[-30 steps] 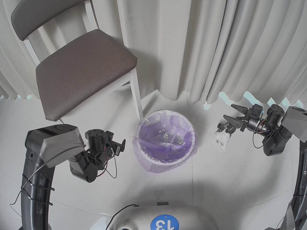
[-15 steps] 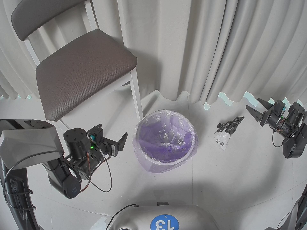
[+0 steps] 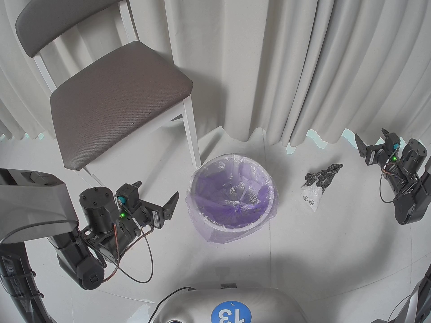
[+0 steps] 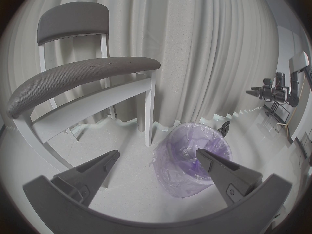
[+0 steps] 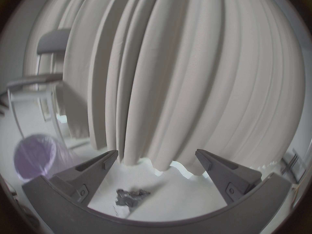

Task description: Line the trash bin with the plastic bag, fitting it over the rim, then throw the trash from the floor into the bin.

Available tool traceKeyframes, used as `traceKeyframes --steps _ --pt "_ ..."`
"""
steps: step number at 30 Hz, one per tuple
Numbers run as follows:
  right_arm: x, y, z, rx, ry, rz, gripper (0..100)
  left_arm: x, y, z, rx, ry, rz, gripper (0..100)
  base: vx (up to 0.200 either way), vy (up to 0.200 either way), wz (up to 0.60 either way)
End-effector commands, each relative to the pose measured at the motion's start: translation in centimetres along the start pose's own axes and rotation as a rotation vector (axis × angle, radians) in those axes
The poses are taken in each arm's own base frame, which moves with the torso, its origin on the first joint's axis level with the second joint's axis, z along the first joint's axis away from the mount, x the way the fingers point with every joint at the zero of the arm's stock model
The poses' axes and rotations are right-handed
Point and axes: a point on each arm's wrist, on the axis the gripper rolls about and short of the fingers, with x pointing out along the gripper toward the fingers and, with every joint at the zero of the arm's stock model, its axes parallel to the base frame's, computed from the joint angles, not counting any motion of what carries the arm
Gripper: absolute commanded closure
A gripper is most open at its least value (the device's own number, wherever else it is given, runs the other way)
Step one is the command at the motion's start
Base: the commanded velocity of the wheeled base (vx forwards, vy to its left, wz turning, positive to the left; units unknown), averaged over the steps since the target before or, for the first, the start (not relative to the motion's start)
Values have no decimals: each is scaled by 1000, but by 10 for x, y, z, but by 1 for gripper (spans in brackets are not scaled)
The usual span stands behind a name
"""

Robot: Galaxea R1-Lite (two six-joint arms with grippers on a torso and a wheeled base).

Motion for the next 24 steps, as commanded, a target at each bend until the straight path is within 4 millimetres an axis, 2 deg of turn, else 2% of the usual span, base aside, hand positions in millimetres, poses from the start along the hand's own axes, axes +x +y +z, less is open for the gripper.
traceKeyframes --steps 1,2,5,6,9,10,13,20,22,24 --pt "-4 18 4 -58 96 77 0 -9 -5 9 -31 -32 -18 0 0 0 0" --pt "-3 31 8 -37 154 133 0 -11 -9 10 -34 -34 -32 0 0 0 0" --pt "-3 36 20 -14 189 169 0 -13 -10 11 -33 -35 -38 0 0 0 0" --pt "-2 41 36 -10 176 197 0 -14 -10 11 -35 -35 -38 0 0 0 0" --pt "-3 44 56 -10 157 220 0 -14 -10 11 -38 -33 -38 0 0 0 0" --pt "-7 44 70 -19 141 242 0 -14 -10 10 -44 -31 -40 0 0 0 0" --pt "-15 49 89 -17 88 287 0 -14 -11 10 -45 -31 -44 0 0 0 0" --pt "-37 46 100 -44 55 330 0 -16 -20 10 -85 -29 -77 0 0 0 0" --pt "-34 43 101 -82 66 292 0 -16 -21 11 -86 -31 -82 0 0 0 0" --pt "-26 34 108 -111 83 164 0 -17 -23 11 -85 -31 -89 0 0 0 0"
